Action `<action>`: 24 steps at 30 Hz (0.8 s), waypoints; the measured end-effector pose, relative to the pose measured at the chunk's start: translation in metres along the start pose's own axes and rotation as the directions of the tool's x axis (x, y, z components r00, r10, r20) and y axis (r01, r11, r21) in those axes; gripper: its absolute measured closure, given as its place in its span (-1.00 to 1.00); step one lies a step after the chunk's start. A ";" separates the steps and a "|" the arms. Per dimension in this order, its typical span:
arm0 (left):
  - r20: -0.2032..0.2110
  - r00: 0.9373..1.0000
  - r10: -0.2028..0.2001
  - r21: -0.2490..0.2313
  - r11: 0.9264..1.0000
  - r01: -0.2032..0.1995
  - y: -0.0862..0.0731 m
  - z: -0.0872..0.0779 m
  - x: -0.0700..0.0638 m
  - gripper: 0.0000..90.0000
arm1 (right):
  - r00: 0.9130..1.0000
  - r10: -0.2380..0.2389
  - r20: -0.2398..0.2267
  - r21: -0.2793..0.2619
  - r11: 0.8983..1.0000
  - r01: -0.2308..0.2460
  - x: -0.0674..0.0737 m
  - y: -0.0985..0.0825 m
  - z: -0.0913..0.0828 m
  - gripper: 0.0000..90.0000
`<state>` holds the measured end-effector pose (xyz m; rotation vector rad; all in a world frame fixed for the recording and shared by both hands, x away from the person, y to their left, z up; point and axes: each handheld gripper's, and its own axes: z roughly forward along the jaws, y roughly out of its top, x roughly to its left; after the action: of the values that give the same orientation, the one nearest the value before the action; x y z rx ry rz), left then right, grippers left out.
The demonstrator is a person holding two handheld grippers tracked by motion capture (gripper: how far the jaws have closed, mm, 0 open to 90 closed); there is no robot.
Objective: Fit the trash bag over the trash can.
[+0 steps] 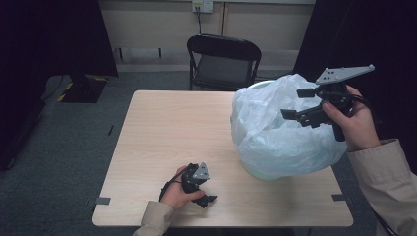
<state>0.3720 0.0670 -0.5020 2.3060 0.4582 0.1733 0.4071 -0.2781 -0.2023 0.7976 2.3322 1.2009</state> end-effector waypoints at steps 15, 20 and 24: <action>0.000 1.000 0.000 -0.002 1.000 0.000 0.000 0.000 0.000 -1.00 | 1.000 0.014 -0.026 -0.035 0.999 -0.015 0.005 -0.031 -0.031 -0.76; 0.000 1.000 0.000 -0.001 1.000 0.000 0.000 0.000 0.000 -1.00 | 0.999 0.003 -0.042 -0.039 0.999 -0.005 0.008 -0.039 -0.034 -0.77; -0.001 1.000 0.000 0.000 1.000 0.000 0.000 0.000 0.000 -1.00 | 0.998 0.001 -0.056 -0.043 0.999 -0.003 0.010 -0.046 -0.035 -0.77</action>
<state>0.3720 0.0669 -0.5020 2.3061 0.4580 0.1742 0.3650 -0.3140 -0.2215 0.7614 2.3424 1.2857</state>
